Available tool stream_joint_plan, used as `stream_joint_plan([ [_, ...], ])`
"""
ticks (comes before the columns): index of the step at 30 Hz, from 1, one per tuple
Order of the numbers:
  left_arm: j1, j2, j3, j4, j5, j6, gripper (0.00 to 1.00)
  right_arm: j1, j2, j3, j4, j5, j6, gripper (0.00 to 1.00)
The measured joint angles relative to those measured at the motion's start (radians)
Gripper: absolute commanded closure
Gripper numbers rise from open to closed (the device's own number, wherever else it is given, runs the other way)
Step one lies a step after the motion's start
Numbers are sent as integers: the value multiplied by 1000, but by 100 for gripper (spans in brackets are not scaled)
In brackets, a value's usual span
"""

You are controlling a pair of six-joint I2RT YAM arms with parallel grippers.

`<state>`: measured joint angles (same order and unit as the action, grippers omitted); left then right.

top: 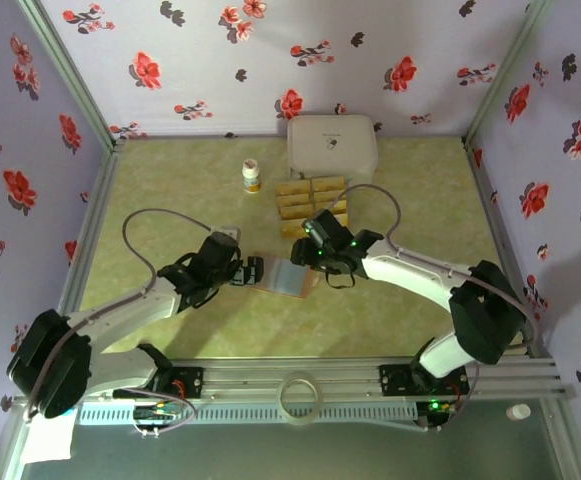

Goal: Put the credit cards into the card holder

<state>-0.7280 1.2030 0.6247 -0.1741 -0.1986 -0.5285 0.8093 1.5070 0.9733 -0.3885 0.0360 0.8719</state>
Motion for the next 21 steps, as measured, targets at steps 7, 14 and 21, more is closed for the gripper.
stream_joint_plan([
  [7, 3, 102, 44, 1, 0, 1, 0, -2, 14, -59, -32, 18, -20, 41],
  [14, 7, 174, 61, 3, 8, 0, 0, -41, 37, -82, -31, 27, -47, 43],
  [21, 7, 206, 61, 7, 20, 0, 0, -97, 40, -80, -52, 32, -100, 41],
])
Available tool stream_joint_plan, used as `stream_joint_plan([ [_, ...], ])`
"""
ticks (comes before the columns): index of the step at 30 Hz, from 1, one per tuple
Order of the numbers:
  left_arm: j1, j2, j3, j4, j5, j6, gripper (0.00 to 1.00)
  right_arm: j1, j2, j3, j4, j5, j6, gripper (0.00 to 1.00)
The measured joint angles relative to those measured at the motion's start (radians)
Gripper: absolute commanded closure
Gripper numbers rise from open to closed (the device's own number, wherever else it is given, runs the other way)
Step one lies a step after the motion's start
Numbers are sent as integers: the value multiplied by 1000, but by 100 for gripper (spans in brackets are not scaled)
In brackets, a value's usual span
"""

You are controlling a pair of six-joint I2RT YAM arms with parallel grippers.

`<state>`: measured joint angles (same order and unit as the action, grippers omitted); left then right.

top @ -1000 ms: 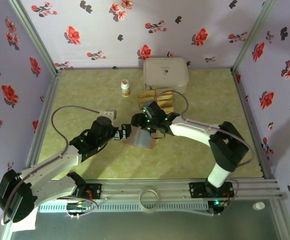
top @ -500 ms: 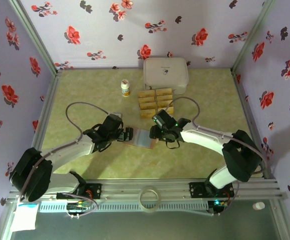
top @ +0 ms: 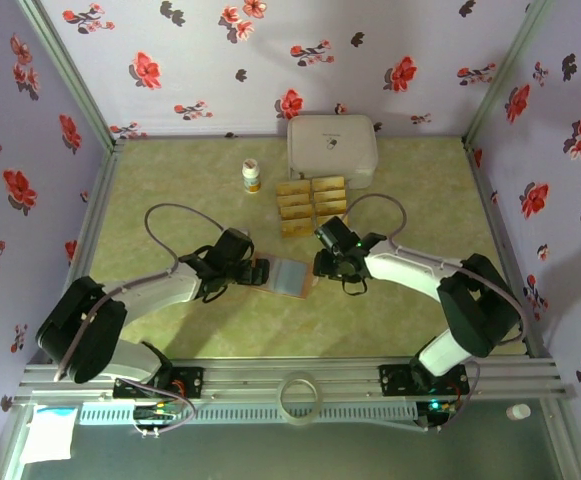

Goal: Put the credit cards into the card holder

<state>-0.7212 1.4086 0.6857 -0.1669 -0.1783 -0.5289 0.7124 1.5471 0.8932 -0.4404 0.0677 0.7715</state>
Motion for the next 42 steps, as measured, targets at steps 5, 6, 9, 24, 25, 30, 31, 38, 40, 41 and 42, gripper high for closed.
stream_joint_plan([
  [5, 0, 1, 1, 2, 6, 0, 0, -58, -25, 94, -57, -17, -74, 40],
  [6, 1, 1, 4, 1, 9, -1, 0, -83, -29, 128, -65, -22, -93, 40],
  [9, 10, 1, 28, -3, 19, -4, 0, -169, -30, 232, -76, -39, -146, 40],
  [24, 73, -15, 99, -47, 56, -15, 0, -383, 294, 549, -89, -279, -325, 37],
  [25, 74, -15, 99, -47, 60, -16, 0, -386, 303, 552, -89, -286, -327, 35],
  [30, 75, -15, 99, -47, 71, -16, 0, -407, 324, 554, -80, -305, -335, 30],
  [31, 76, -15, 99, -48, 74, -16, 0, -410, 326, 554, -74, -306, -335, 30],
  [38, 77, -14, 99, -47, 78, -16, 0, -430, 362, 535, 8, -334, -335, 30],
  [40, 78, -14, 99, -47, 79, -16, 0, -433, 368, 514, 39, -345, -333, 30],
  [41, 78, -14, 99, -47, 79, -16, 0, -435, 369, 502, 54, -351, -330, 30],
  [42, 78, -14, 99, -47, 79, -16, 0, -436, 370, 492, 65, -356, -327, 31],
])
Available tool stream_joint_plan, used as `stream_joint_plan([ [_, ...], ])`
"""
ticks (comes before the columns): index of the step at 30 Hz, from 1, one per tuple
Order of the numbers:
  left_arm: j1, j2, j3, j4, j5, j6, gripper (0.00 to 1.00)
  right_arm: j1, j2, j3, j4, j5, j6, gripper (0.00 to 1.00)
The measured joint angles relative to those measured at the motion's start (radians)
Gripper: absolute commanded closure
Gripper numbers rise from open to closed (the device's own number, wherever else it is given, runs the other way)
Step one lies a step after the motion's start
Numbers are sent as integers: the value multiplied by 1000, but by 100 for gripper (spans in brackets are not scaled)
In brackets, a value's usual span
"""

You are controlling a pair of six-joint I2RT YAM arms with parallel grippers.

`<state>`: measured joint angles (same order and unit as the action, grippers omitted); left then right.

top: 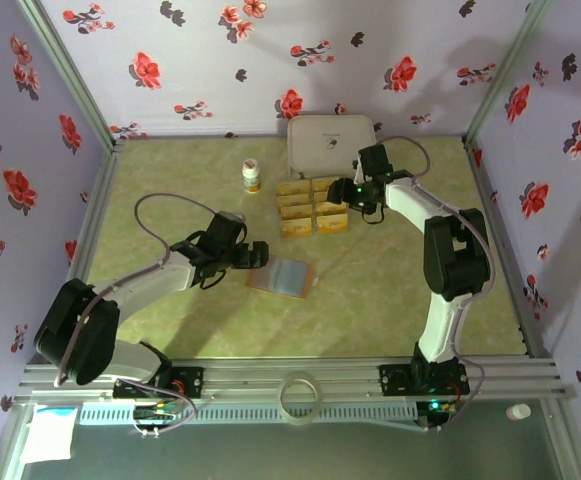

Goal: Put the credit cards into the card holder

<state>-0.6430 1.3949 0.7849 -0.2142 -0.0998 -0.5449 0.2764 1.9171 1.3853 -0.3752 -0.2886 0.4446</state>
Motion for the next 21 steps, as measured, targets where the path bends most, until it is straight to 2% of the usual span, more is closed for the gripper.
stream_joint_plan([
  [13, 0, 8, 0, 0, 7, -7, 0, -6, -8, -147, 240, -122, 95, 35],
  [21, 0, 8, 0, 0, 7, -10, 0, 35, -113, -302, 325, -172, 164, 35],
])
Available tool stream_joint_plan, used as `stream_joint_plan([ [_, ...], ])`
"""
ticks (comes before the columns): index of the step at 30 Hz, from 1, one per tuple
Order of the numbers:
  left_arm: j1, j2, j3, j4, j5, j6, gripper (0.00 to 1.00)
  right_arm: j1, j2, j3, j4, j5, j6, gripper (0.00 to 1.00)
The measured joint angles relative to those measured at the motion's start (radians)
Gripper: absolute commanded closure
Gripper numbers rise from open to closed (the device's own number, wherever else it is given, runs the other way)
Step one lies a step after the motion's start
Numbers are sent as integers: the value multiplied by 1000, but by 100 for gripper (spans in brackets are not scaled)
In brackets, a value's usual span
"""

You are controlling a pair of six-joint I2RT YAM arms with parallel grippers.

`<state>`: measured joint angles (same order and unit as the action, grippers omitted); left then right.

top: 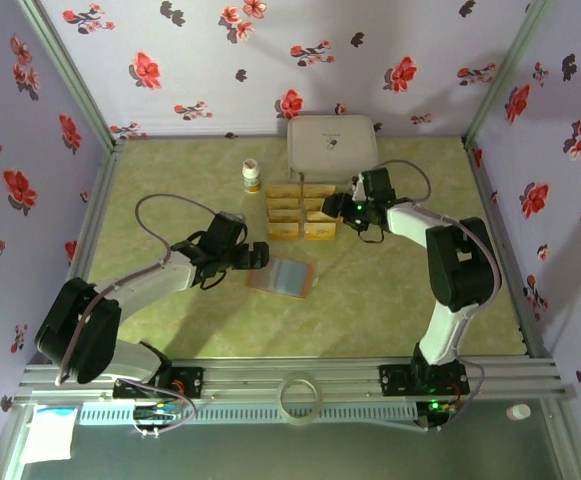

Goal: Put the credit cards into the card holder

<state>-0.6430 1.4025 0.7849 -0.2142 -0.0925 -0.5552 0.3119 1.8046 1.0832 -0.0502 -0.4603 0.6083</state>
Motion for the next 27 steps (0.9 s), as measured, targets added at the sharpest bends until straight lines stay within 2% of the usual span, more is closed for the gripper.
stream_joint_plan([
  [5, 0, 0, 0, 0, 0, -4, 0, 66, -122, -23, -80, 16, -21, 36],
  [11, 0, 0, 0, 0, 0, -8, 0, 74, -233, 44, -242, 122, -136, 42],
  [17, 15, -5, 0, -1, 0, -7, 0, 131, -142, 245, -424, 252, -333, 53],
  [23, 55, -52, -2, -19, 0, -7, 0, 198, -30, 375, -559, 306, -518, 67],
  [27, 81, -82, -11, -27, 7, -6, 0, 219, 25, 428, -622, 355, -600, 69],
])
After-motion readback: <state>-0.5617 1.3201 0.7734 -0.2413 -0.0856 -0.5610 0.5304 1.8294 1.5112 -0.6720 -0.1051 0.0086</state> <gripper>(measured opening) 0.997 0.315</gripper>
